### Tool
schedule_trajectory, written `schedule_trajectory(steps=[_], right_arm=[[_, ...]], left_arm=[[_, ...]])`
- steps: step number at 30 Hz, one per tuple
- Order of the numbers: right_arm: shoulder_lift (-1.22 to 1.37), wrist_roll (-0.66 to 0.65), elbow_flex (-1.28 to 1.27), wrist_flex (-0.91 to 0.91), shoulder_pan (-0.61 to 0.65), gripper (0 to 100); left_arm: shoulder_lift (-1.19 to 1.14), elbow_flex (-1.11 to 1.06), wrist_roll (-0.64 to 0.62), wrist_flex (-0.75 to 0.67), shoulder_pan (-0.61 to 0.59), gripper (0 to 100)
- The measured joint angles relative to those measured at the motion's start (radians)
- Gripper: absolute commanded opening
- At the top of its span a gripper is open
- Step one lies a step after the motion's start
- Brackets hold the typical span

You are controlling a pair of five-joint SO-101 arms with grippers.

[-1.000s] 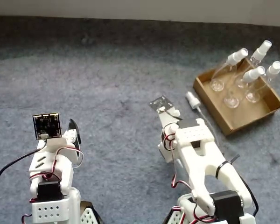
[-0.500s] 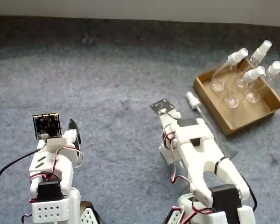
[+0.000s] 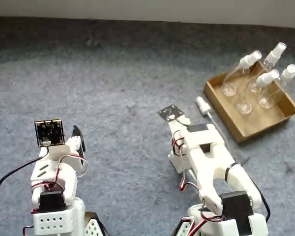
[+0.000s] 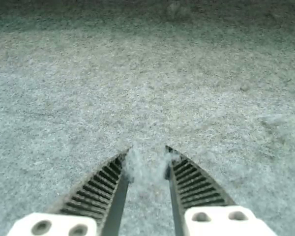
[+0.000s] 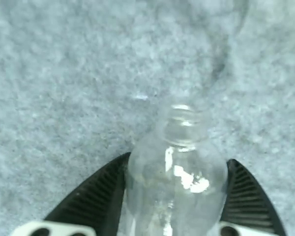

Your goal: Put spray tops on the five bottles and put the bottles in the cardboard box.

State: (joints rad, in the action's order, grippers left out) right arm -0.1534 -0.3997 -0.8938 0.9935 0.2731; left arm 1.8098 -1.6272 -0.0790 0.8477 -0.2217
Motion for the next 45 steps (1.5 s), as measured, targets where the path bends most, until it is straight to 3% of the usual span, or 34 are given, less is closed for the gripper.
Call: schedule_trajectory(steps=[32, 45], right_arm=[[0.015, -0.063, 0.049, 0.002, 0.002, 31.0], [0.020, -0.063, 0.150, 0.115, 0.000, 31.0]], left_arm=[[0.000, 0.000, 0.000, 0.000, 0.000, 7], [0.000, 0.000, 0.000, 0.000, 0.000, 7]])
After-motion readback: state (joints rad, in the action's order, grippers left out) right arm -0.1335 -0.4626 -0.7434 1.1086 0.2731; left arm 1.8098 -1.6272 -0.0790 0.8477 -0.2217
